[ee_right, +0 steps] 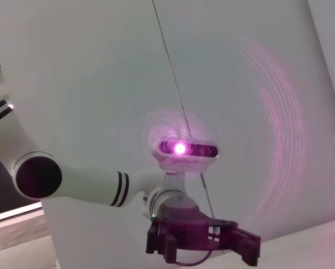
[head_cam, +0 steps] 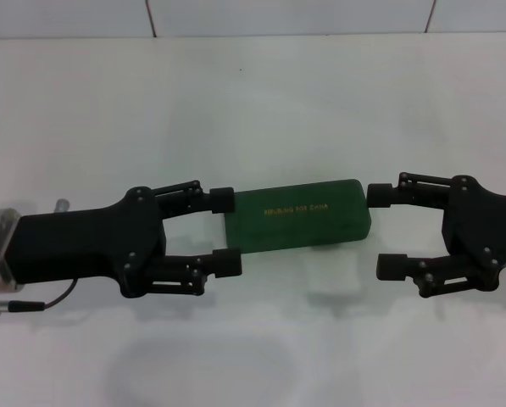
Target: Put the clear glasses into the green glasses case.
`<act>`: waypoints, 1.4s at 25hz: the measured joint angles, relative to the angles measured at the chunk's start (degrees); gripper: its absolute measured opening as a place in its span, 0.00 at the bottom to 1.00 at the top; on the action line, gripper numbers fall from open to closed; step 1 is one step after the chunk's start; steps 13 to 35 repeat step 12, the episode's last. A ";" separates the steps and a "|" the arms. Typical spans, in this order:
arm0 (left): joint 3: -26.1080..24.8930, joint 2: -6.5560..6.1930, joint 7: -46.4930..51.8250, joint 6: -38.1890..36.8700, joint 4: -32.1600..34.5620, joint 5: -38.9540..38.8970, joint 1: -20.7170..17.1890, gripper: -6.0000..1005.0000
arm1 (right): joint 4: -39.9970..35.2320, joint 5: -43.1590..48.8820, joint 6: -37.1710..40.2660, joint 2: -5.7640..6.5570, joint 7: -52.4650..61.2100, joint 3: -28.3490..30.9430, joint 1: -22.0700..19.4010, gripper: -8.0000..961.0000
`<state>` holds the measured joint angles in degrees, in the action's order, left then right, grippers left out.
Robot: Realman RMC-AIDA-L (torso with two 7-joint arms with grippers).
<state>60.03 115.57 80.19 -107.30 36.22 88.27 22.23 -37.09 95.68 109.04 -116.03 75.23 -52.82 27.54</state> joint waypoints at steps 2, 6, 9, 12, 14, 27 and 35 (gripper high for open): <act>0.00 0.00 -0.15 0.03 0.00 0.00 -0.06 0.87 | 0.00 0.00 -0.04 0.01 0.00 0.00 0.03 0.92; 0.00 0.00 -0.21 0.19 0.00 -0.03 -0.14 0.87 | 0.00 0.04 -0.15 0.02 0.00 0.00 0.06 0.92; 0.00 0.00 -0.27 0.32 0.00 -0.04 -0.19 0.87 | 0.00 0.10 -0.17 0.02 0.00 0.00 0.06 0.92; 0.00 0.00 -0.31 0.35 0.00 -0.04 -0.30 0.87 | 0.00 0.12 -0.17 0.02 0.00 0.00 0.05 0.92; 0.00 0.00 -0.31 0.35 0.00 -0.04 -0.30 0.87 | 0.00 0.12 -0.17 0.02 0.00 0.00 0.05 0.92; 0.00 0.00 -0.31 0.35 0.00 -0.04 -0.30 0.87 | 0.00 0.12 -0.17 0.02 0.00 0.00 0.05 0.92; 0.00 0.00 -0.31 0.35 0.00 -0.04 -0.30 0.87 | 0.00 0.12 -0.17 0.02 0.00 0.00 0.05 0.92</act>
